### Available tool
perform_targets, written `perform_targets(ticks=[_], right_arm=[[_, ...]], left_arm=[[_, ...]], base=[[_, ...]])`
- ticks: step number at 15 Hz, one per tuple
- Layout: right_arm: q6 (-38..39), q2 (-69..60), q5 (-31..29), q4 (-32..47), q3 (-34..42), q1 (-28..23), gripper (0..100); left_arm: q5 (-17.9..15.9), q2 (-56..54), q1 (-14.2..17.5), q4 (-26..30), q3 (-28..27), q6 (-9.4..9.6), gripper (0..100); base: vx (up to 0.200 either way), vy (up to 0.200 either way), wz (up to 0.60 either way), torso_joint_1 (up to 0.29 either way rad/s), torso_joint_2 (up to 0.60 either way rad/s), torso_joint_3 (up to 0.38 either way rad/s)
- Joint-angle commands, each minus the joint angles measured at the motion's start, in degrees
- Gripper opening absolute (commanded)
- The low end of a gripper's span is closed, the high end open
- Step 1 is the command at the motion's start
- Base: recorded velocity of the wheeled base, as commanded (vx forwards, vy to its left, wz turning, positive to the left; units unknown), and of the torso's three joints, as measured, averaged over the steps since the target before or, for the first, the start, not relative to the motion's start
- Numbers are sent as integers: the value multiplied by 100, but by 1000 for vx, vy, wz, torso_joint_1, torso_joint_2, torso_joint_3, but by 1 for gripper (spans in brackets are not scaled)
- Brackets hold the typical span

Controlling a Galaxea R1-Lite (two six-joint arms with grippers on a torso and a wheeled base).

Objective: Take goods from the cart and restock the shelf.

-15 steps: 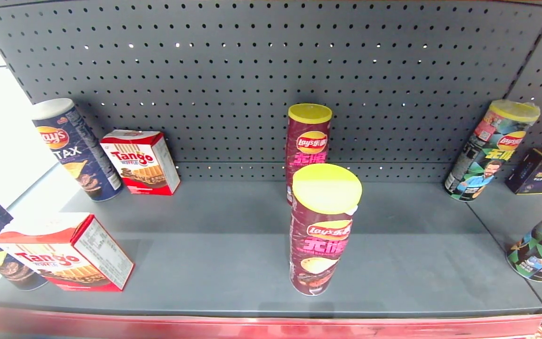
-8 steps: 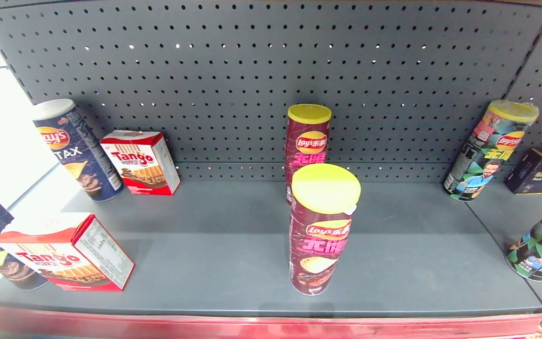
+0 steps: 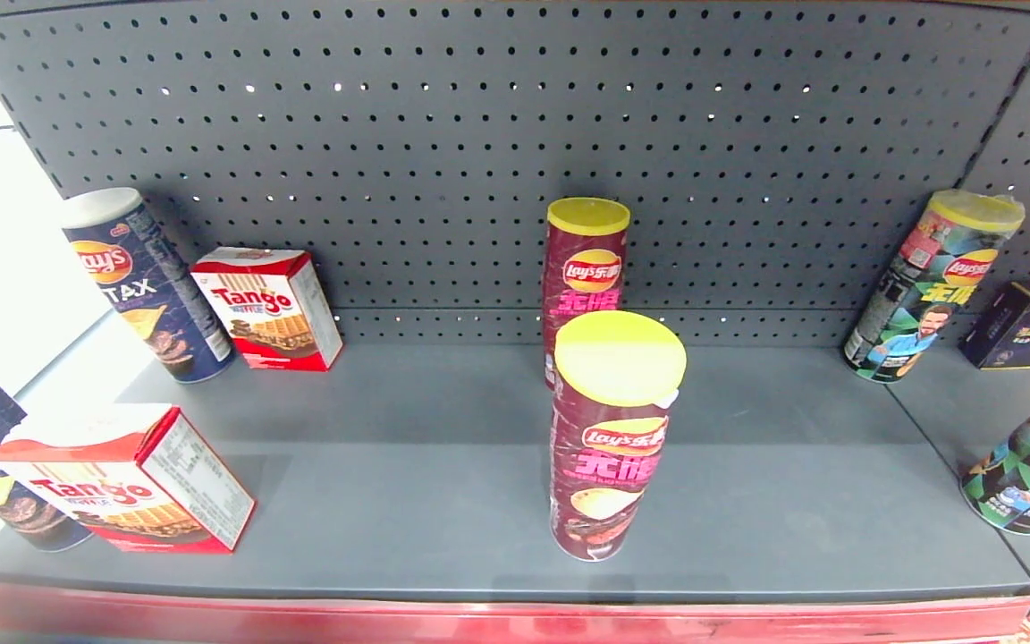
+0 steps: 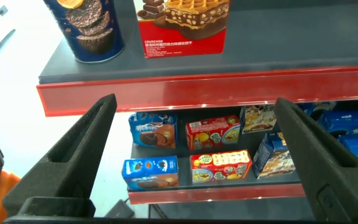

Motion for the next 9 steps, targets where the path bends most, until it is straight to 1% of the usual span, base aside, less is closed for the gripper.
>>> perform_targets(ticks=[1,3,8,9], right_arm=[[-21,-7,133,150,59,4,100],[251,-7,-34,150,59,4,100],[260,-7,-60,150,68,4,100],[269,151,-60,150,59,-321,100]], left_arm=[[-3,8,1,-2,0,-12,100],[6,8,1,-2,0,-12,100],[6,8,1,-2,0,-12,100],[-12,8,1,6,-9,6,100]], base=[[0,0,0,0,0,0],[0,0,0,0,0,0],[0,0,0,0,0,0],[0,0,0,0,0,0]])
